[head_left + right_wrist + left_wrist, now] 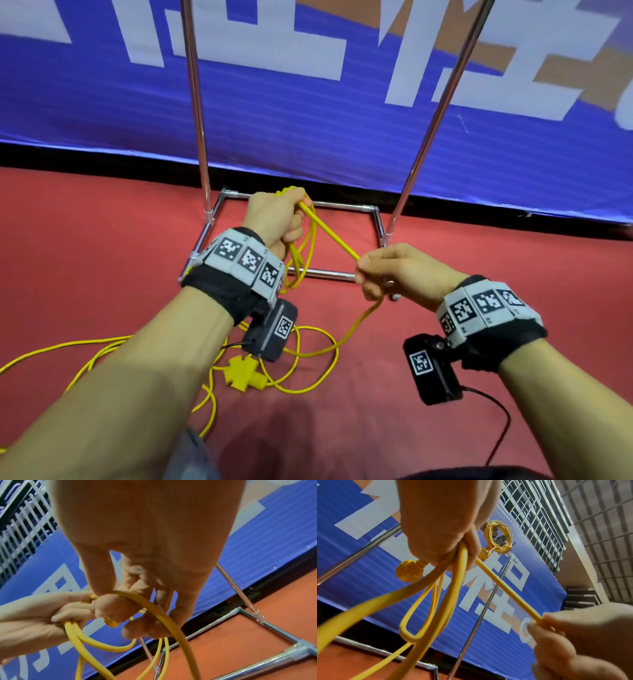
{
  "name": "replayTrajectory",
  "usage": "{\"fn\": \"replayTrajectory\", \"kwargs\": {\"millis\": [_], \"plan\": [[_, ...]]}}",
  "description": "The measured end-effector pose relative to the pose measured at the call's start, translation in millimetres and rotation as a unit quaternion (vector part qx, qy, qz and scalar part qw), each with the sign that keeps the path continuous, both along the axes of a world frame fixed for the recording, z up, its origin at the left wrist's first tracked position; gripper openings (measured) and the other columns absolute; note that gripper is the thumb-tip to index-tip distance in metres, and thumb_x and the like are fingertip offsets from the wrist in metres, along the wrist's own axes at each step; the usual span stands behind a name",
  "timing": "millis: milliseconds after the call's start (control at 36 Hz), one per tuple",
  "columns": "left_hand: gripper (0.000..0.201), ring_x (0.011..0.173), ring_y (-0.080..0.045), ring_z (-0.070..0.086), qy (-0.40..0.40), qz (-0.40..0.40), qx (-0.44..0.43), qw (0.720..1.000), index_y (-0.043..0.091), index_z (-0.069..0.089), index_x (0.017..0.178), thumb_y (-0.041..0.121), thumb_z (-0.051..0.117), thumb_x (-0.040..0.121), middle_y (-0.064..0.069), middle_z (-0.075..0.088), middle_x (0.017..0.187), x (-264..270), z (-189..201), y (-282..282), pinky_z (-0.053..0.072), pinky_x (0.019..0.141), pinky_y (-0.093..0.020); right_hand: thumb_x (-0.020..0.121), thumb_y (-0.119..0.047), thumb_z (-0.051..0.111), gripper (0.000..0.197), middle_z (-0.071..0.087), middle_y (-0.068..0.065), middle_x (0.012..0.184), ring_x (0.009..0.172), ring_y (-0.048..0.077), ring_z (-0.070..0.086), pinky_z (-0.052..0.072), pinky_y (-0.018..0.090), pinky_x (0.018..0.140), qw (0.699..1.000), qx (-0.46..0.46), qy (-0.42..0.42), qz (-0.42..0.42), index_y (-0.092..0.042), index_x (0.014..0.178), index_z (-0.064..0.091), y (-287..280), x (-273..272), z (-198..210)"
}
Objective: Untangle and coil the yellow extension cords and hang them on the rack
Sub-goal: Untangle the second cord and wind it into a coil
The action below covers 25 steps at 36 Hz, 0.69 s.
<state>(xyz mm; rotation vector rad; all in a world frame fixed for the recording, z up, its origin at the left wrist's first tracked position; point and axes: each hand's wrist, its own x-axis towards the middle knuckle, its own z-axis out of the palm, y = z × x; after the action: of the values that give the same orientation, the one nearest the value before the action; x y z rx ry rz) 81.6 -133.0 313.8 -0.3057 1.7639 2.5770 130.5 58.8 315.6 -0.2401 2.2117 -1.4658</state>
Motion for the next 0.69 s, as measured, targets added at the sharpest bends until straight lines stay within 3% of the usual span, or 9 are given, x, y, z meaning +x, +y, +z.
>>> {"fn": "replayTrajectory", "kwargs": {"millis": [111,194,333,472,556,611,694], "plan": [[0.032,0.026,-0.003,0.023,-0.015,0.002,-0.020,1.000,0.002,0.052,0.070,0.015,0.050,0.100,-0.007,0.041,0.066,1.5,-5.8,4.4,0.015,0.030,-0.012,0.101,-0.013,0.045,0.027,0.045,0.005,0.051,0.044,0.012,0.043,0.033,0.014,0.042,0.998,0.033,0.050,0.001,-0.003,0.081,0.061,-7.4,1.7,3.5],[0.033,0.028,-0.005,0.025,-0.022,-0.025,-0.063,0.997,0.003,0.054,0.070,0.022,0.058,0.097,-0.007,0.041,0.058,7.0,-7.7,13.9,0.018,0.032,-0.012,0.101,-0.016,0.045,0.029,0.045,0.004,0.047,0.041,0.012,0.037,0.031,0.019,0.043,0.994,0.019,0.103,-0.032,-0.005,0.079,0.061,-19.5,-3.3,7.3],[0.030,0.031,-0.009,0.029,0.004,-0.062,-0.096,0.993,0.004,0.058,0.068,0.017,0.059,0.095,-0.005,0.042,0.044,19.1,-6.1,34.5,0.019,0.032,-0.015,0.101,-0.019,0.044,0.031,0.048,0.003,0.046,0.039,0.012,0.037,0.032,0.021,0.042,0.988,0.006,0.146,-0.050,-0.006,0.077,0.059,-35.4,-7.7,11.0],[0.029,0.026,-0.004,0.023,0.010,-0.054,-0.021,0.998,0.002,0.052,0.070,0.008,0.049,0.098,0.001,0.045,0.039,15.8,3.6,25.1,0.014,0.031,-0.013,0.102,-0.023,0.042,0.035,0.049,0.006,0.047,0.042,0.019,0.044,0.038,0.022,0.042,0.996,-0.037,0.073,-0.046,-0.006,0.075,0.058,-34.8,-3.6,10.2],[0.029,0.027,-0.002,0.022,0.003,-0.034,0.037,0.999,0.003,0.050,0.070,0.006,0.047,0.099,0.001,0.051,0.048,9.6,7.6,9.6,0.015,0.029,-0.013,0.101,-0.018,0.042,0.034,0.052,0.010,0.052,0.055,0.026,0.056,0.050,0.028,0.056,0.998,-0.058,0.003,-0.020,-0.004,0.075,0.059,-21.1,-0.1,4.9],[0.029,0.027,-0.001,0.022,-0.005,-0.023,0.060,0.998,0.002,0.049,0.071,0.006,0.047,0.100,-0.001,0.052,0.052,5.5,8.7,-4.0,0.016,0.028,-0.014,0.101,-0.019,0.043,0.033,0.055,0.010,0.056,0.059,0.027,0.059,0.051,0.032,0.063,0.999,-0.044,-0.027,0.000,-0.003,0.078,0.061,-10.7,2.7,-0.6],[0.025,0.028,-0.001,0.023,-0.016,-0.024,0.058,0.998,0.000,0.050,0.075,0.007,0.049,0.099,-0.007,0.056,0.063,3.3,7.5,-18.6,0.017,0.029,-0.014,0.101,-0.020,0.044,0.032,0.057,0.010,0.056,0.050,0.022,0.055,0.046,0.025,0.055,0.999,-0.030,-0.022,0.012,-0.002,0.080,0.061,-4.5,6.2,-0.4]]}}
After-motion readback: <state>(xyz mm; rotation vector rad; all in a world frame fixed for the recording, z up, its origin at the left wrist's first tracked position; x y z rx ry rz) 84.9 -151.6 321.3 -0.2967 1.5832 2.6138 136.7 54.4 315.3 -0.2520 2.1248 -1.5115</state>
